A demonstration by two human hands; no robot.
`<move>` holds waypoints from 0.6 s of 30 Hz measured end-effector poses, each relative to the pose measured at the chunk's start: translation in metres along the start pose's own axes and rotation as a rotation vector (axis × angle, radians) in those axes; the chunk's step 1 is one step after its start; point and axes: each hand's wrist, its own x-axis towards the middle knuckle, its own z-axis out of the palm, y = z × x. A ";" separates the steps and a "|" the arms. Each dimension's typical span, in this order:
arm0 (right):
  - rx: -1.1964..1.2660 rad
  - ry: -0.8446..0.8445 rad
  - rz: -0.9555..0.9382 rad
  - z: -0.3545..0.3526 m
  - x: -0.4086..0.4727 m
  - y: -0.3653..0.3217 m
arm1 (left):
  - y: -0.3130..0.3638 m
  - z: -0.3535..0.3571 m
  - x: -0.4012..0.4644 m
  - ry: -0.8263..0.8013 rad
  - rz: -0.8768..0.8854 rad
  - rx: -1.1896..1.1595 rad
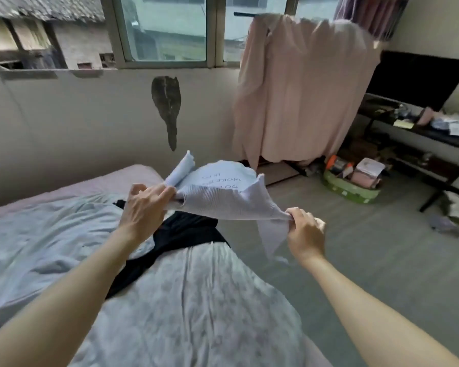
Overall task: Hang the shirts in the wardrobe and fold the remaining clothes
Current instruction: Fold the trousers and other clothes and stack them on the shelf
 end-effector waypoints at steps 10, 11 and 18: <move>-0.253 -1.086 -0.023 0.043 -0.322 0.055 | 0.073 0.013 -0.328 -0.898 0.030 -0.020; -0.260 -1.126 0.034 0.044 -0.339 0.057 | 0.082 0.016 -0.347 -1.068 0.005 -0.006; -0.112 -1.229 0.441 0.054 -0.362 0.079 | 0.110 0.053 -0.393 -1.473 -0.183 -0.079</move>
